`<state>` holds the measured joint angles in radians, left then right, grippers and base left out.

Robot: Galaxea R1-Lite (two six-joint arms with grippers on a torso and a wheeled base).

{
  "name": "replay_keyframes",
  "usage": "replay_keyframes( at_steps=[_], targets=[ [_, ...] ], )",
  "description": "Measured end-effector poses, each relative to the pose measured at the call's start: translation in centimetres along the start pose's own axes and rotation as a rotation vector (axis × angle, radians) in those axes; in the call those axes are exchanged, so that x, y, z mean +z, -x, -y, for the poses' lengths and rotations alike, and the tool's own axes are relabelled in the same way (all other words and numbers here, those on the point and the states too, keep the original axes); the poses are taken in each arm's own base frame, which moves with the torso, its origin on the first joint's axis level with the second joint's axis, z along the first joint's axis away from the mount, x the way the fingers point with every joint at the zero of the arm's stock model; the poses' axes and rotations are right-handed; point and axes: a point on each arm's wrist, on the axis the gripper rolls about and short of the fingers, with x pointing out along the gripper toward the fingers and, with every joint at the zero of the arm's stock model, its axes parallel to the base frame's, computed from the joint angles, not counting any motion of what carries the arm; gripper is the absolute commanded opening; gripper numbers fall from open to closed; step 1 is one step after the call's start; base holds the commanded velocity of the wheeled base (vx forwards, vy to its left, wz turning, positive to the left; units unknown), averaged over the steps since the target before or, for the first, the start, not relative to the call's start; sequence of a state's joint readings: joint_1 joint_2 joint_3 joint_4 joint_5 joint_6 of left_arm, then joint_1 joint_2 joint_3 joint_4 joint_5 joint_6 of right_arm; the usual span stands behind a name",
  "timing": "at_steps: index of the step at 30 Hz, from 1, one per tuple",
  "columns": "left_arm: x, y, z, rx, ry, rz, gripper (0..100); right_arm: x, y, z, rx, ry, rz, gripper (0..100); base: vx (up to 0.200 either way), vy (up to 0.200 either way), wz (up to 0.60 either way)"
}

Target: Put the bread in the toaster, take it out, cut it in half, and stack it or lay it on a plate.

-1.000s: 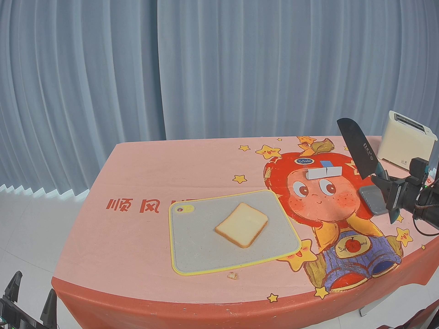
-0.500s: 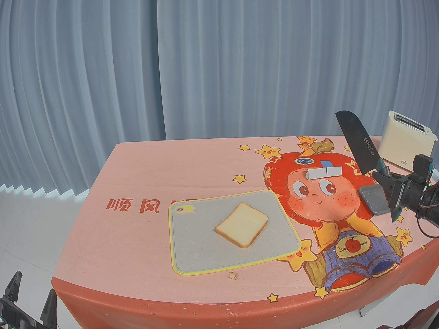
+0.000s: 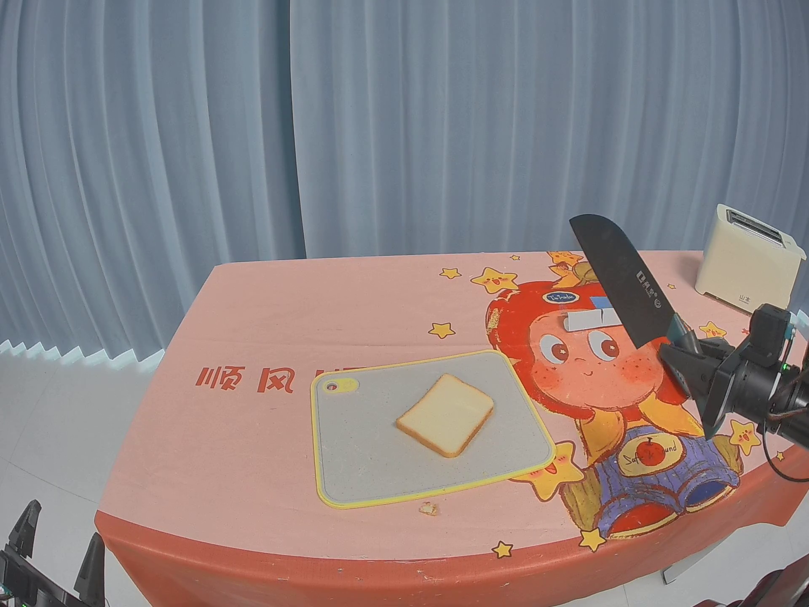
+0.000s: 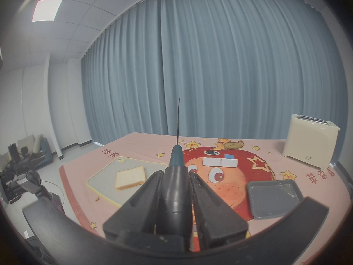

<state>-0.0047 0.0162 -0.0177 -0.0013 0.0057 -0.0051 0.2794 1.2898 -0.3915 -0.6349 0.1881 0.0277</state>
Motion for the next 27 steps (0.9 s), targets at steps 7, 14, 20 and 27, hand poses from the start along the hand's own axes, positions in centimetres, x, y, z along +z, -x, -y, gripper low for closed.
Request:
replay_keyframes(
  at_steps=[7, 14, 20, 27],
  targets=[
    [0.0, 0.0, 0.0, 0.0, 0.0, 0.0, 100, -0.6, 0.4, -1.7, 0.085, 0.024, -0.011, 0, 0.0, 0.0, 0.0],
    [0.0, 0.0, 0.0, 0.0, 0.0, 0.0, 100, -0.6, 0.9, -2.3, 0.125, 0.036, -0.001, 0, 0.0, 0.0, 0.0],
    [0.0, 0.0, 0.0, 0.0, 0.0, 0.0, 100, -0.8, 1.1, -2.7, 0.152, 0.041, -0.01, 0, 0.0, 0.0, 0.0],
    [0.0, 0.0, 0.0, 0.0, 0.0, 0.0, 100, -1.0, 1.4, -3.5, 0.209, 0.05, -0.023, 0, 0.0, 0.0, 0.0]
  ],
)
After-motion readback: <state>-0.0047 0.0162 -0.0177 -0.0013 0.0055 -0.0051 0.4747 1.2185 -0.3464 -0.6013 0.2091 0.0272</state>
